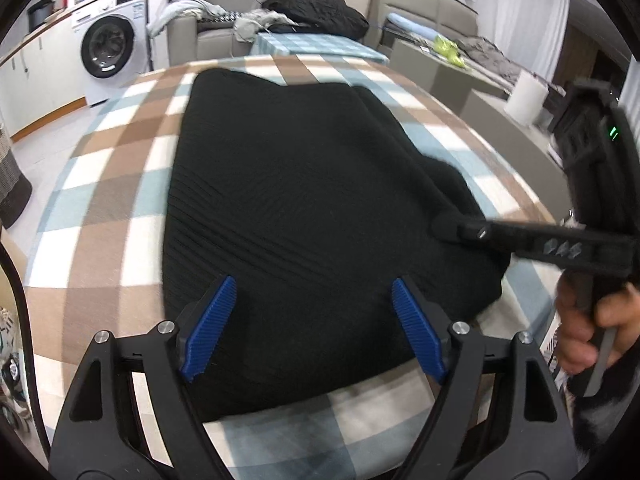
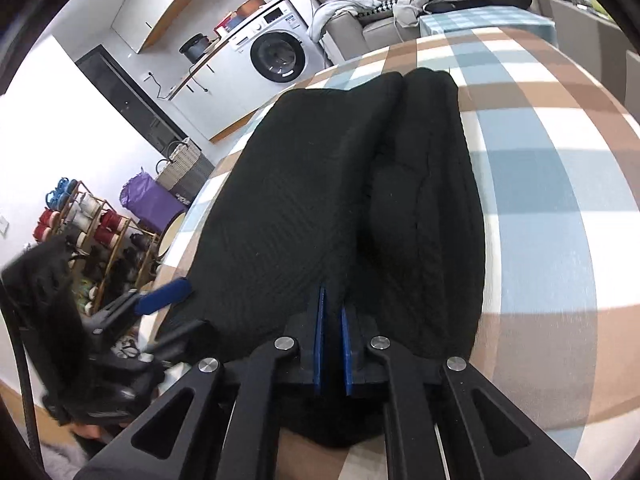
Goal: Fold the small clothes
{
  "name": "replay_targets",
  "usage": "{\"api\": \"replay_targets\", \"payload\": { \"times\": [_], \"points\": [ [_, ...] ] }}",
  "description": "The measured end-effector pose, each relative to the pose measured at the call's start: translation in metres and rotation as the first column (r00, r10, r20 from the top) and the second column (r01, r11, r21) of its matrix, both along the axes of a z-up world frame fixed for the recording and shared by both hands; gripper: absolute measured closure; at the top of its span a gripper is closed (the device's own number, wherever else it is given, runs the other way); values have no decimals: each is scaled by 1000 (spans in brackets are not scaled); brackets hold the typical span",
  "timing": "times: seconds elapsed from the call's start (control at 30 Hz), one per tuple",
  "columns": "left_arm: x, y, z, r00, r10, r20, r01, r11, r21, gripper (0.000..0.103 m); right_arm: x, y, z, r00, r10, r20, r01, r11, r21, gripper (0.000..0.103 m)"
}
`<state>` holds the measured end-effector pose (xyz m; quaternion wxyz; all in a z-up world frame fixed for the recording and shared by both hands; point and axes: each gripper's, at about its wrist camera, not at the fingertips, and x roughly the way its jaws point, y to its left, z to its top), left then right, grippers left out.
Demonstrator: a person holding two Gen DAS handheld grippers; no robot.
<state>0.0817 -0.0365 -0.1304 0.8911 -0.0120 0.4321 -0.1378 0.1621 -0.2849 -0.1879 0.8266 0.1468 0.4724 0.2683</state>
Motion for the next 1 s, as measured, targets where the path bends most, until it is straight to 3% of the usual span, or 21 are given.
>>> {"api": "replay_targets", "payload": {
  "times": [0.17, 0.27, 0.4, 0.5, 0.57, 0.7, 0.9, 0.93, 1.0],
  "points": [
    [-8, -10, -10, 999, -40, 0, 39, 997, 63, 24, -20, -2, 1, 999, 47, -1, -47, 998, 37, 90],
    [-7, -10, -12, 999, -44, -1, 44, 997, 62, 22, -24, 2, -5, 998, 64, 1, -64, 998, 11, 91],
    [-4, -7, -8, 999, -50, -3, 50, 998, 41, 22, -26, -6, 12, 997, 60, 54, -62, 998, 28, 97],
    [-2, -4, -6, 999, -48, -7, 49, 999, 21, 22, -25, -5, 2, 999, 47, 14, -46, 998, -53, 97],
    [0, -4, -4, 999, -46, -5, 46, 999, 25, 22, -23, -7, -1, 999, 41, 1, -41, 999, -35, 94],
    [7, -6, -1, 998, -57, 2, 57, 998, 0, 22, -1, -7, 10, 1000, 2, 31, -2, 1000, -4, 78],
    [20, -13, -8, 998, -69, -6, 69, 997, 16, 22, 65, 2, 0, 999, -41, -30, 41, 999, 14, 78],
    [21, -13, -8, 998, -69, -9, 69, 998, 15, 22, 74, 3, 0, 998, -53, -35, 53, 999, 10, 78],
    [23, -12, -9, 997, -71, -12, 71, 997, 11, 22, 86, 7, 0, 998, -58, -20, 57, 998, -20, 97]
  ]
}}
